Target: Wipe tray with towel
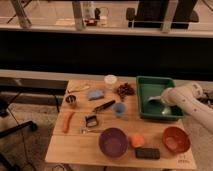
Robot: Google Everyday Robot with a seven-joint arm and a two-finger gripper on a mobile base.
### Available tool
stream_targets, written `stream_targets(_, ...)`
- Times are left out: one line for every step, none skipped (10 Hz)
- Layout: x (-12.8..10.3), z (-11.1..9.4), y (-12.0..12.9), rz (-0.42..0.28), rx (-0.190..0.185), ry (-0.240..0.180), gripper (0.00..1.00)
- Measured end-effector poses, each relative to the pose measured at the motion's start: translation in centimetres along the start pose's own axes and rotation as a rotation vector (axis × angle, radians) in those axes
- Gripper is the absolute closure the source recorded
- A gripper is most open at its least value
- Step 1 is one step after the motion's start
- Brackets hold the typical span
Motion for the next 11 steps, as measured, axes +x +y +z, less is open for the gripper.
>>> stream_targets(-0.1, 0.1, 0.1, 0.001, -0.007, -0.001, 0.45)
stream_targets(-0.1, 0.2, 0.2, 0.002, -0.011, -0.002, 0.38)
stream_targets(-0.3, 0.4, 0.3, 0.005, -0.020, -0.003, 0.24)
stream_targets(-0.3, 0.6, 0.4, 0.008, -0.026, -0.002, 0.21)
stream_targets(-0.2, 0.7, 0.5, 0.011, -0.030, -0.002, 0.20)
stream_targets(-0.2, 0.9, 0.5, 0.016, -0.034, -0.001, 0.20)
stream_targets(-0.1, 0.9, 0.5, 0.023, -0.036, 0.000, 0.20)
stream_targets(-0.1, 0.9, 0.5, 0.031, -0.038, 0.001, 0.20)
stream_targets(0.0, 0.9, 0.4, 0.040, -0.039, -0.001, 0.20)
stream_targets(0.2, 0.5, 0.0, 0.063, -0.046, -0.019, 0.20)
stream_targets(0.7, -0.3, -0.6, 0.091, -0.047, -0.043, 0.21)
